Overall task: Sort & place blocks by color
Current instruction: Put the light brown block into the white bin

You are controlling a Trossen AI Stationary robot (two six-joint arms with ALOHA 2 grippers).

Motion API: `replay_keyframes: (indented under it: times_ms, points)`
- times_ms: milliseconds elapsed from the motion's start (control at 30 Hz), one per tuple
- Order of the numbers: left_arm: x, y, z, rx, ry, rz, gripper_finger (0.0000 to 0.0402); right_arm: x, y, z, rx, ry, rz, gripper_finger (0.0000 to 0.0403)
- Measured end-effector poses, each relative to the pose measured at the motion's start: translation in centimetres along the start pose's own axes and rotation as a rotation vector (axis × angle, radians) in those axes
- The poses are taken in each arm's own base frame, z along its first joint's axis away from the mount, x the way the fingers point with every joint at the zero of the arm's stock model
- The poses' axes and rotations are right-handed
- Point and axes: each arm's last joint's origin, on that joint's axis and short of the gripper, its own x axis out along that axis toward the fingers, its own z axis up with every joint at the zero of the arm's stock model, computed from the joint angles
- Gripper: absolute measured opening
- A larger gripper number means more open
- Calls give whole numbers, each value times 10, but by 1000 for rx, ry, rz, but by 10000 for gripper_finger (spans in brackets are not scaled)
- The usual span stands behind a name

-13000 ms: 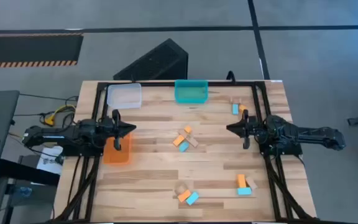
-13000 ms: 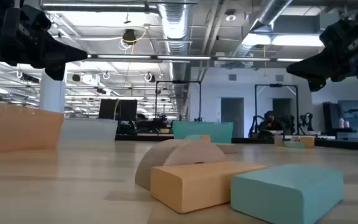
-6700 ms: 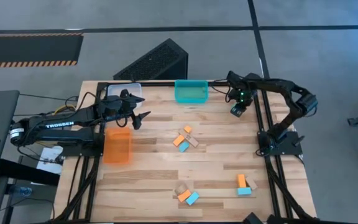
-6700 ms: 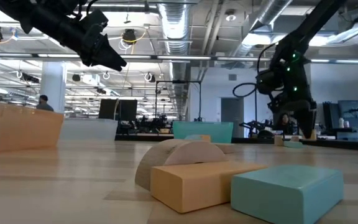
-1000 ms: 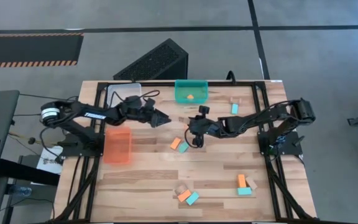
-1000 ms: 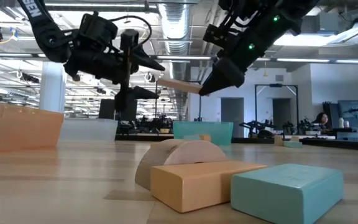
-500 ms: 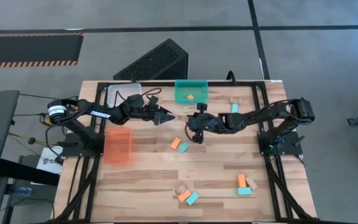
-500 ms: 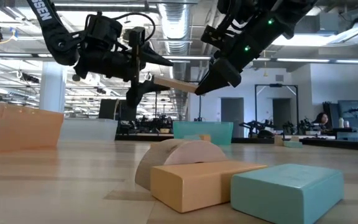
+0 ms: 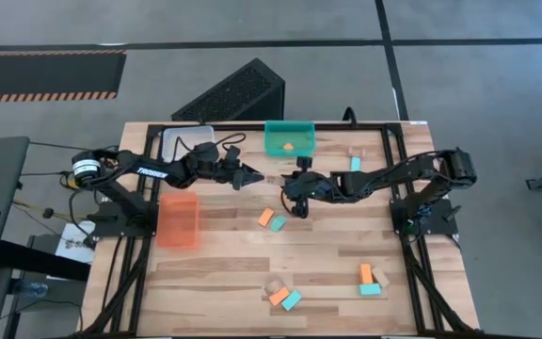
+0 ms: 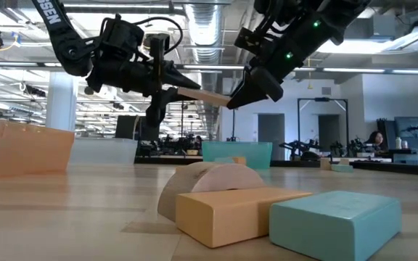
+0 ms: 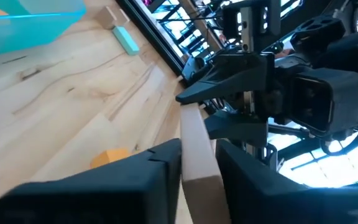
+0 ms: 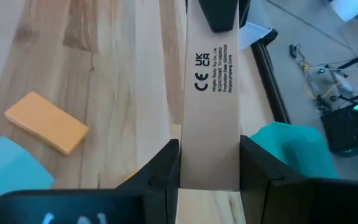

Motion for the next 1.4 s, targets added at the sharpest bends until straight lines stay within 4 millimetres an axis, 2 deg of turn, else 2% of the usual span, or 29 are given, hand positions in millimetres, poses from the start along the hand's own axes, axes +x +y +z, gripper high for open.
replay_keyframes:
  times_ms: [100, 200, 433, 600, 733, 867, 1033, 1133, 1400]
  points:
    - [0, 0, 0, -2, 2, 2, 33, -1, 1, 1, -46, -1, -12, 126]
    - [0, 0, 0, 16, 2, 0, 27, -2, 3, 2, -91, -5, -10, 143]
    - [-3, 0, 4, 70, -11, -8, 25, -9, 3, 6, -87, -18, -34, 238]
    - [-20, -2, 17, 120, -32, 68, 25, -30, -10, 10, -73, -25, -37, 286]
    - [-45, -12, 33, 224, -40, 250, 25, -54, -27, 10, -32, -18, -20, 296]
    - [-74, -29, 51, 395, -32, 567, 25, -72, -48, 6, 68, -39, 42, 296]
    - [-108, -37, 68, 518, -37, 970, 25, -76, -64, -3, 154, -48, 80, 296]
    - [-121, -31, 69, 501, 4, 1068, 25, -72, -68, -9, 174, -28, 70, 296]
    - [-145, -12, 65, 405, 142, 1200, 25, -61, -73, -20, 196, -8, 42, 296]
